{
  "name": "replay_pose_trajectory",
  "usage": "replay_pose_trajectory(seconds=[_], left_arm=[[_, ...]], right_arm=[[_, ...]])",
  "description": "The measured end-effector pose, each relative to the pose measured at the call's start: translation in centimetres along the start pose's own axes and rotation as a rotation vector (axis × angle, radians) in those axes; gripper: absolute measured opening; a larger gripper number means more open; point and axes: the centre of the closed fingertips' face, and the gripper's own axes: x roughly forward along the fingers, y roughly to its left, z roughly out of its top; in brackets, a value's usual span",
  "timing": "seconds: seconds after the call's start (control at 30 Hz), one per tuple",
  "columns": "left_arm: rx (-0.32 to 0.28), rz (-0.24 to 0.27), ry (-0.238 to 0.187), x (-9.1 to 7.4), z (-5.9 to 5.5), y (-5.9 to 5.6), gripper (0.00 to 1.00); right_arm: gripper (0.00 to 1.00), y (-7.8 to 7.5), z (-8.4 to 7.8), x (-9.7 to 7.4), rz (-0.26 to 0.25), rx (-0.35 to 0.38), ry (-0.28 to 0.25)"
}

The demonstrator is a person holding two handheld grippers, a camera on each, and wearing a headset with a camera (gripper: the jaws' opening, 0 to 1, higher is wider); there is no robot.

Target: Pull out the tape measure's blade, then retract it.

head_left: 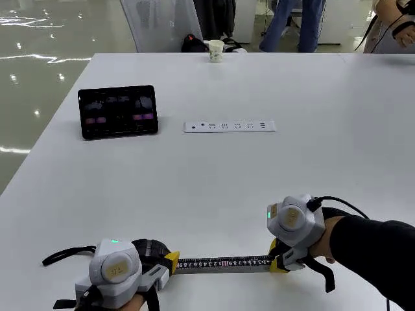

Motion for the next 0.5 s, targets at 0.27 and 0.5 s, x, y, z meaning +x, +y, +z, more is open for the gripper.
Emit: replay_pose_trajectory(seconds=[0.27,0.5], left_arm=[[0.0,0.001,-0.001,0.03,0.01,0.01,0.63],[0.001,0.0,-0.001,0.02,-0.02,0.01,0.63]], right_arm=[[0.11,-0.02,0.24,0.09,0.001,0.0,-0.005],[0.11,0.11,0.48,0.15,0.003,0.0,-0.006]])
